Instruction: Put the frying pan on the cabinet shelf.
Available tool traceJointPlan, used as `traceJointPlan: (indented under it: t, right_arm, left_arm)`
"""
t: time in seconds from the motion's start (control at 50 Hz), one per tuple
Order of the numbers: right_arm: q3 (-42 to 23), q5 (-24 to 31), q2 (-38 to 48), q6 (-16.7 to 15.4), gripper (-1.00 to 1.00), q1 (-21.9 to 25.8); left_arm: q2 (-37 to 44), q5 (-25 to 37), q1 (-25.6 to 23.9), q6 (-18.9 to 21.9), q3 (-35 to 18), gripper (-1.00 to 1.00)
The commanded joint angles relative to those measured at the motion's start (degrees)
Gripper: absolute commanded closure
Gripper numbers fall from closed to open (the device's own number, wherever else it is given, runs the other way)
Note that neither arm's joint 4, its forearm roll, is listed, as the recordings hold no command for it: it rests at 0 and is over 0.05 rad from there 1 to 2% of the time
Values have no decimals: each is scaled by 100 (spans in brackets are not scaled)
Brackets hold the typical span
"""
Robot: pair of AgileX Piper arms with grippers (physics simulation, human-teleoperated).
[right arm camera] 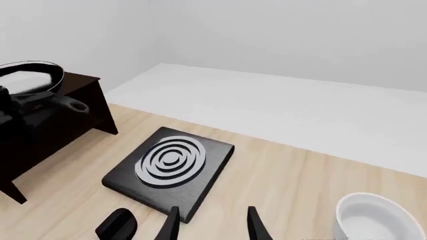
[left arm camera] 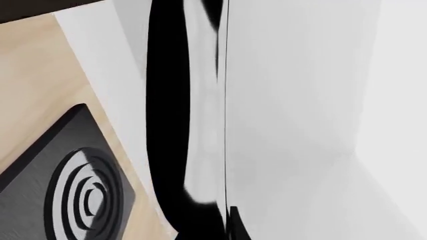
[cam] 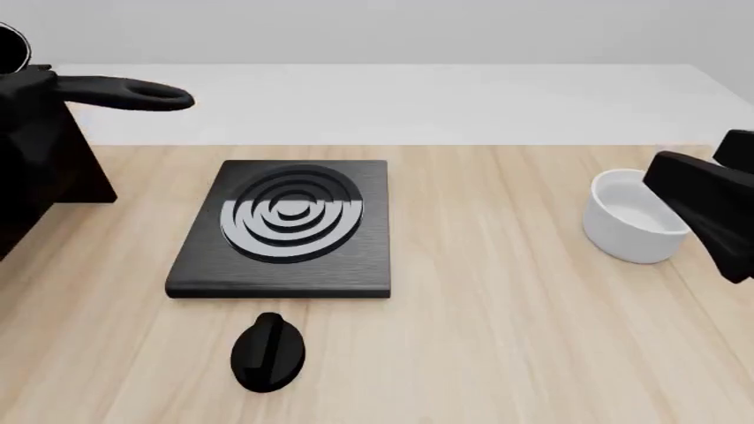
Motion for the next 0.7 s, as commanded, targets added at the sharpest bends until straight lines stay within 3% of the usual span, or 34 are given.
traceJointPlan:
  t: [0.02,0.32,0.36,0.48,0.7]
  right_arm:
    - [15,-30,36,181,-100,60]
    - [101,-69,54,172,-100,77]
    - [86,-67,71,168,-100,79]
    - [-39,-133,212,122,-100,179]
    - [67,-153,184,122,-100,149]
  left_arm:
    - [741,-403,380,-137,-560,100]
    - [1252,-904,754,-650,-659,100]
    - [1470,-1230,964,-959,-537,100]
    - [1671,-1227,1257,-1050,-761,100]
    - [1941,-641,1426,-778,-1623,100]
